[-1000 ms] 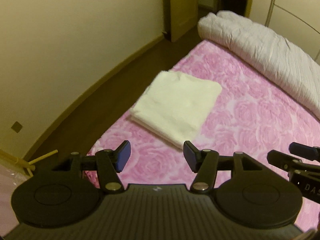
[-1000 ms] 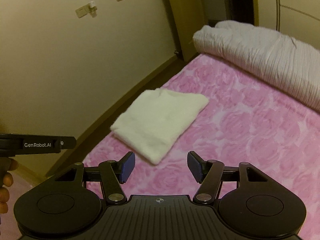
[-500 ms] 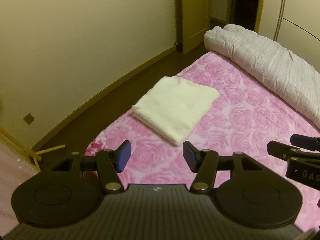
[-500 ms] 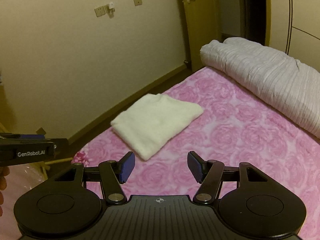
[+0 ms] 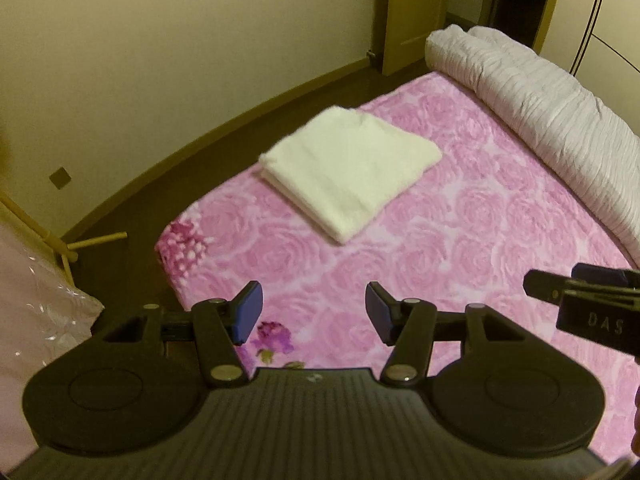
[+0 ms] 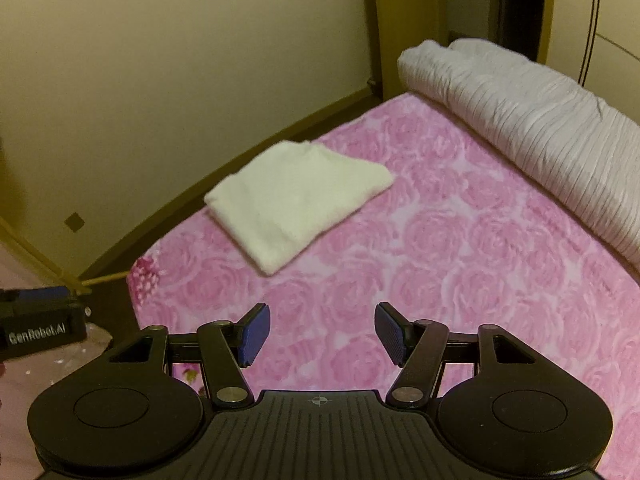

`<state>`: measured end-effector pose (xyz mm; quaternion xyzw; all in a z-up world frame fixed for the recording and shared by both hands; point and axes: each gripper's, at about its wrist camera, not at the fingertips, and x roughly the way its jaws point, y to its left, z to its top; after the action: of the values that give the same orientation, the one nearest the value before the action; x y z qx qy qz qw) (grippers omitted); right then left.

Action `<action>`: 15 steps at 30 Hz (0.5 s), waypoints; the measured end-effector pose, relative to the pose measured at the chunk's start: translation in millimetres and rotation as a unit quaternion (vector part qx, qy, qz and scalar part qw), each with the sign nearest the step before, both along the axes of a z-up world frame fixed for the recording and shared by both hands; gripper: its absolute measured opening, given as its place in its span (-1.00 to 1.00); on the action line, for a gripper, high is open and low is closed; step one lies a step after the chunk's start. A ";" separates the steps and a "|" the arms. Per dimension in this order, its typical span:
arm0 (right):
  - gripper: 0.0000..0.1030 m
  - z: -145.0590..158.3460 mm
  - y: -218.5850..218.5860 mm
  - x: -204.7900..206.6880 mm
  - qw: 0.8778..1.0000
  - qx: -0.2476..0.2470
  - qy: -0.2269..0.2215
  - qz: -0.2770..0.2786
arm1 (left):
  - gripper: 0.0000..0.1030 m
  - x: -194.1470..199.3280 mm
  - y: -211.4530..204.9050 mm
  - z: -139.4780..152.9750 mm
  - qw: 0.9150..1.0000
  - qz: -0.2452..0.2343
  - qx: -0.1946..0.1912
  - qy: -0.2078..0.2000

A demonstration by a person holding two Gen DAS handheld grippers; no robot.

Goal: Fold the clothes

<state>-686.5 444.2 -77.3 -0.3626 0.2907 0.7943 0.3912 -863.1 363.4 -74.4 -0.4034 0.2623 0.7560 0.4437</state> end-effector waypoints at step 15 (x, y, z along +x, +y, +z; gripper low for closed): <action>0.20 -21.1 49.7 -12.9 0.999 -0.026 -0.025 0.016 | 0.03 -6.1 43.3 -18.8 1.000 0.007 -0.022 -0.021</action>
<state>-699.4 494.0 -98.4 -0.3971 0.2954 0.7831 0.3766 -869.2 406.6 -93.2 -0.4302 0.2666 0.7448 0.4349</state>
